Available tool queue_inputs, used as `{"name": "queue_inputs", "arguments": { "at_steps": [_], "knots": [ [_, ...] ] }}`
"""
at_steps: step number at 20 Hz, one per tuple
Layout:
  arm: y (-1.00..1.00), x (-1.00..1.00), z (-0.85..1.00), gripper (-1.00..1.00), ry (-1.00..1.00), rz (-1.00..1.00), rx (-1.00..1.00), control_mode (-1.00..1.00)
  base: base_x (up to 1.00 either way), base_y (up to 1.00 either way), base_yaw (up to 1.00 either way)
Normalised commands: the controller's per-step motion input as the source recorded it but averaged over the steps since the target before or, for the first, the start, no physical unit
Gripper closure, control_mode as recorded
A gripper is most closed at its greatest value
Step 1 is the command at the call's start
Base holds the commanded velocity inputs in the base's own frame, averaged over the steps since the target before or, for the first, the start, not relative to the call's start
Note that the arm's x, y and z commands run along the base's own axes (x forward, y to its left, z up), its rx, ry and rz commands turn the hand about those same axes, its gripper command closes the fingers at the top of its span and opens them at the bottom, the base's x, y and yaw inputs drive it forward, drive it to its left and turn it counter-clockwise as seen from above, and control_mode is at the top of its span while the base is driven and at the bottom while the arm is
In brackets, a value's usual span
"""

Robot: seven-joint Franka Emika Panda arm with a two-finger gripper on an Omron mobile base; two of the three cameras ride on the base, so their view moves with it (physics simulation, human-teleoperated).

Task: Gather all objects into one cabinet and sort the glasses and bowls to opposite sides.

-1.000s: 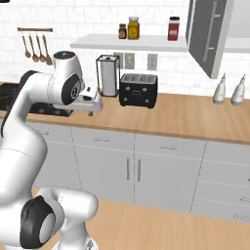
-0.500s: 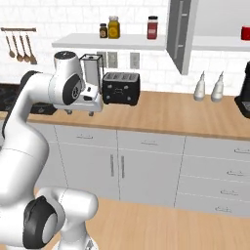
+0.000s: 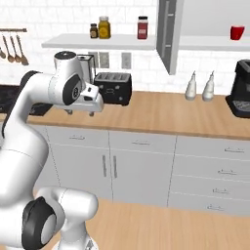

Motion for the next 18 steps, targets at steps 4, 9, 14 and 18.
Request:
{"name": "queue_inputs", "arguments": {
  "at_steps": [4,9,14,18],
  "knots": [
    [0.00,0.00,0.00,-1.00,0.00,0.00,0.00,1.00,0.71,0.11,0.00],
    [0.00,0.00,0.00,-1.00,0.00,0.00,0.00,1.00,0.42,-0.41,0.00],
    [0.00,0.00,0.00,-1.00,0.00,0.00,0.00,1.00,-0.37,-1.00,0.00],
    [0.00,0.00,0.00,-1.00,0.00,0.00,0.00,1.00,-0.93,-0.13,-0.03]
  ]
}}
